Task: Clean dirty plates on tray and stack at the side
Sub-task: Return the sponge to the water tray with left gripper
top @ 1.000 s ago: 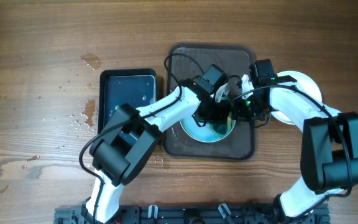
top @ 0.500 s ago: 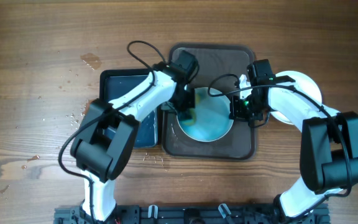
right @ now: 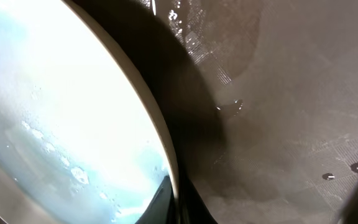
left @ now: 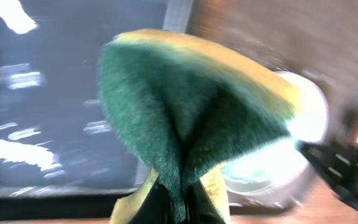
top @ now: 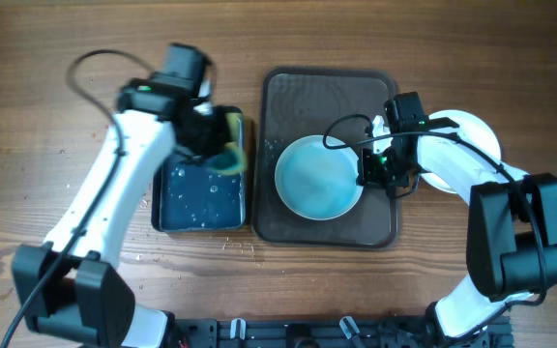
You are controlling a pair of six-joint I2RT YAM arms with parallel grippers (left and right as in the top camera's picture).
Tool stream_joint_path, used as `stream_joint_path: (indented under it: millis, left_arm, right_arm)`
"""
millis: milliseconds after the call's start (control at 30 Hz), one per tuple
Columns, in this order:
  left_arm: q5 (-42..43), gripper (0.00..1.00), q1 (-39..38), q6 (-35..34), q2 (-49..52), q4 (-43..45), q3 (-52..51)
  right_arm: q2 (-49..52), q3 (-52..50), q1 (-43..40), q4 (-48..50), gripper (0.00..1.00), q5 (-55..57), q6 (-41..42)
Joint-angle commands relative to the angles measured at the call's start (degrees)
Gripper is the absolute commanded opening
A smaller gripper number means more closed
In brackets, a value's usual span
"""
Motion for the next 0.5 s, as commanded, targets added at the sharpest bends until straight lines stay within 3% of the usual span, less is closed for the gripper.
stream_joint_path:
  millis: [0,133,233,333,400,467]
  left_arm:
    - [-9.64,0.04,5.79,0.22,1.07,1.20,-5.49]
    - [-9.33,0.04,6.43,-1.66,2.36,15.04,-19.67]
    - [-9.22,0.05,6.38,-2.69,2.36,17.66,-23.26]
    - [-9.20,0.30,6.58,-2.54,1.57,16.00,-22.12]
    - [-7.91,0.37,7.10,-1.77,0.31,12.07,-19.04]
    - [-6.62,0.53,8.31,0.48,-1.75,6.71,-13.68]
  right_arm:
    - [1.81,-0.31,-0.31,1.05,0.04,8.31,7.32]
    - [1.81,-0.31,-0.28,3.34,0.04,7.58,3.72]
    - [1.70,0.15,-0.31,1.25,0.04,7.37,0.15]
    - [-0.07,1.75,-0.28,-3.30,0.04,7.50,-0.42]
    - [-2.93,3.69,-0.28,-8.04,0.04,8.26,0.00]
    - [-6.16,7.76,-0.28,-15.28,0.04,8.24,-0.04]
